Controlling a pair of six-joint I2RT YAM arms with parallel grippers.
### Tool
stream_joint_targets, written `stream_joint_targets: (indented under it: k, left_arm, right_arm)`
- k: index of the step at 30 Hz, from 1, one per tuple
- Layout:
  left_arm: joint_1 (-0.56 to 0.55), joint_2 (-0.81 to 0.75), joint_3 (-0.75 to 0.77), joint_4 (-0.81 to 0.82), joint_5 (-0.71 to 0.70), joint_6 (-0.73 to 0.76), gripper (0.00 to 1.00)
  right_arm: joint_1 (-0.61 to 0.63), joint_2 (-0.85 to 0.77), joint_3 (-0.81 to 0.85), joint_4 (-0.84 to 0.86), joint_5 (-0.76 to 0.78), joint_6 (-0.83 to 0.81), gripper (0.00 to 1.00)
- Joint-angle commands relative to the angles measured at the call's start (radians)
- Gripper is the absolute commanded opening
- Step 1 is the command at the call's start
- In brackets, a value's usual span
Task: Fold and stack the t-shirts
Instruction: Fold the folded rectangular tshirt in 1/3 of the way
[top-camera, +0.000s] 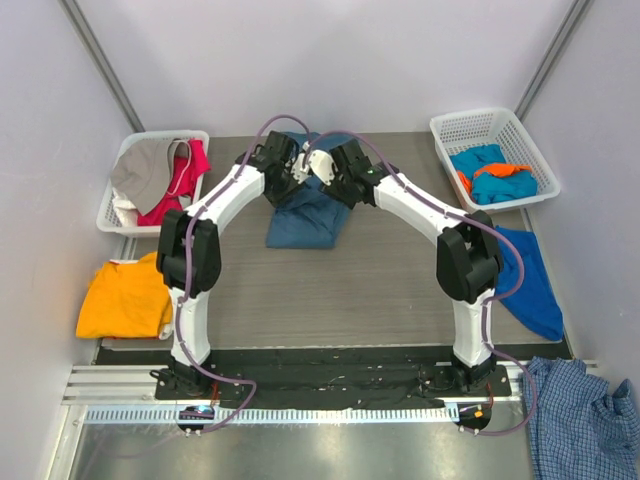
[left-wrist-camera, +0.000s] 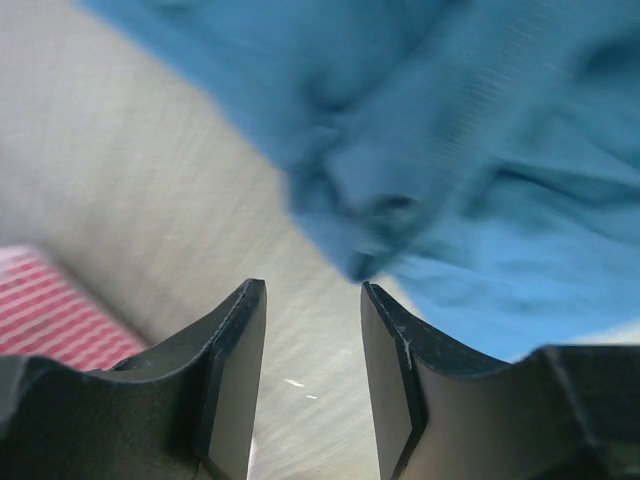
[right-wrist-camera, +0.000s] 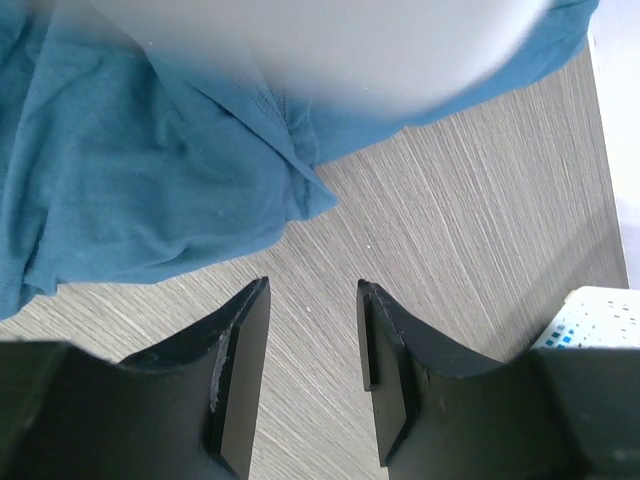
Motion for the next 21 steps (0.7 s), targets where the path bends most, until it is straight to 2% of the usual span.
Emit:
stream_joint_targets:
  k: [1,5,10,16,21]
  left_arm:
    - [-0.014,-0.014,0.073,-0.137,0.26,0.037,0.46]
    - [-0.015,0.041,0.122,-0.179,0.321,0.04,0.46]
    - [-0.014,0.063,0.131,-0.137,0.326,0.039,0.47]
    - [-0.014,0.092,0.148,-0.084,0.259,0.042,0.48]
    - [-0.014,0.08,0.101,0.017,0.182,0.027,0.49]
  right_arm:
    - [-0.011,-0.032,-0.05,0.026,0.041,0.013,0.47]
    - [-0.011,-0.047,-0.079,0.034,0.05,0.008,0.47]
    - [-0.011,-0.064,-0.117,0.041,0.055,0.0,0.47]
    - [-0.012,-0.08,-0.146,0.046,0.052,-0.001,0.47]
    - [-0.012,-0.078,-0.159,0.049,0.047,0.0,0.47]
